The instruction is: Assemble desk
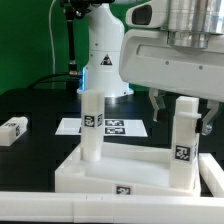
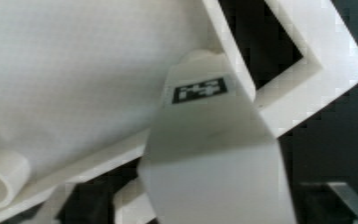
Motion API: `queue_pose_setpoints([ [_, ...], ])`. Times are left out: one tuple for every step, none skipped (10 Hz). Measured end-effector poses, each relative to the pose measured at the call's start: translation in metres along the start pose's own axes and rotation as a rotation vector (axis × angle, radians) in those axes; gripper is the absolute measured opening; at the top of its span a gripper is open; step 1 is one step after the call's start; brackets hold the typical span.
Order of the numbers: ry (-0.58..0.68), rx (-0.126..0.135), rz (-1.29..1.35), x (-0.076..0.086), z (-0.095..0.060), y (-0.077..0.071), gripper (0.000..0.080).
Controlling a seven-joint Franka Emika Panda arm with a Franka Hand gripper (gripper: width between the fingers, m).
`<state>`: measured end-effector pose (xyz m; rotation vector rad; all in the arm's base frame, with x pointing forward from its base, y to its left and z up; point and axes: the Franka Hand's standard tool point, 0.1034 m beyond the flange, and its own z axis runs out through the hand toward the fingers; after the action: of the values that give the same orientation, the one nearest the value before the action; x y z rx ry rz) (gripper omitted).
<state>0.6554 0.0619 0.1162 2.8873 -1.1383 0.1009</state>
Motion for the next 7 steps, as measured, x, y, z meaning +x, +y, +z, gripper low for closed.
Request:
queue_pose_setpoints([
  [-0.001,0.006,-0.012,-0.002,-0.007,-0.002,0.0618],
  [-0.002,0.021,-0.043,-0.003,-0.02,0.001,0.0618],
  [-0.005,0.04,-0.076,-0.001,-0.037,0.012,0.0643],
  [-0.01,0.056,-0.091,0.003,-0.051,0.029,0.0649],
  [-0.007,0.061,-0.121,0.011,-0.058,0.043,0.0649],
  [-0.001,0.058,-0.173,0.025,-0.059,0.064,0.0649],
  [0.0,0.044,-0.198,0.04,-0.05,0.087,0.0649],
])
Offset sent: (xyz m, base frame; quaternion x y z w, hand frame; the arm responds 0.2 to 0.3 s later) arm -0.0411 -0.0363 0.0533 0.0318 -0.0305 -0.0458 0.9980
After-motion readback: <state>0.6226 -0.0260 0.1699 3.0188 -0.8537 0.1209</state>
